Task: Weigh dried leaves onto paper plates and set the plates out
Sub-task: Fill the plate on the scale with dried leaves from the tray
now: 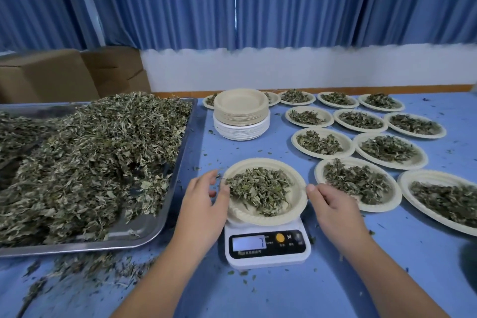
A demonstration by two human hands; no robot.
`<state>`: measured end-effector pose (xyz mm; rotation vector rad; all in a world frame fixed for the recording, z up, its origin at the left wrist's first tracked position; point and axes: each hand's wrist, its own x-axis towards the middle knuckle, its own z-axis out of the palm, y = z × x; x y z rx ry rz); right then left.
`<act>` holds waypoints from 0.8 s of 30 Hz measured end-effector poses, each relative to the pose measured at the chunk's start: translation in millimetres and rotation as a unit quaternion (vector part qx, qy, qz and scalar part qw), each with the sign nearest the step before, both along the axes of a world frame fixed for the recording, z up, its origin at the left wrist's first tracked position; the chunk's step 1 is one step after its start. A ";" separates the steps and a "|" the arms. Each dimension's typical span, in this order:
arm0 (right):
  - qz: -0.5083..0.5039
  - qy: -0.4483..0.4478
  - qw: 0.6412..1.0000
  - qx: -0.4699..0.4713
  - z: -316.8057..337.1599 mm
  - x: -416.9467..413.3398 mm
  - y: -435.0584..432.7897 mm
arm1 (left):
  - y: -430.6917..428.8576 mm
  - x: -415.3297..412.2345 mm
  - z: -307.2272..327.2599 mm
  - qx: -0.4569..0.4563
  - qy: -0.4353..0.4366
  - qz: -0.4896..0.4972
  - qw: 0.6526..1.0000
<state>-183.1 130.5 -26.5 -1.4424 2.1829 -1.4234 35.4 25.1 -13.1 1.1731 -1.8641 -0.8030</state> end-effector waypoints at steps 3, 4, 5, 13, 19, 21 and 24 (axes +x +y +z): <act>0.010 -0.004 1.000 0.006 -1.1 0.8 -0.1 | -2.1 -0.9 -2.9 0.071 0.036 0.009 0.997; 0.012 -0.003 1.000 0.006 -1.3 1.4 0.1 | -3.7 -1.8 -2.7 0.095 0.048 0.009 0.994; 0.013 0.001 1.000 0.007 -1.2 2.0 0.3 | -4.4 -3.6 -1.9 0.121 0.061 0.008 0.991; -0.003 -0.047 0.999 0.008 6.8 5.8 4.9 | 2.3 -16.1 16.7 0.134 0.115 -0.037 0.984; -0.015 -0.140 0.990 -0.017 31.7 0.0 16.0 | 8.2 -26.7 37.4 0.107 0.107 -0.049 0.987; -0.021 -0.195 0.980 -0.018 45.0 -9.2 23.7 | 14.1 -38.2 47.3 0.094 0.098 -0.066 0.989; -0.032 -0.274 0.961 -0.001 67.4 -27.9 39.8 | 26.3 -64.0 59.8 0.083 0.103 -0.084 0.988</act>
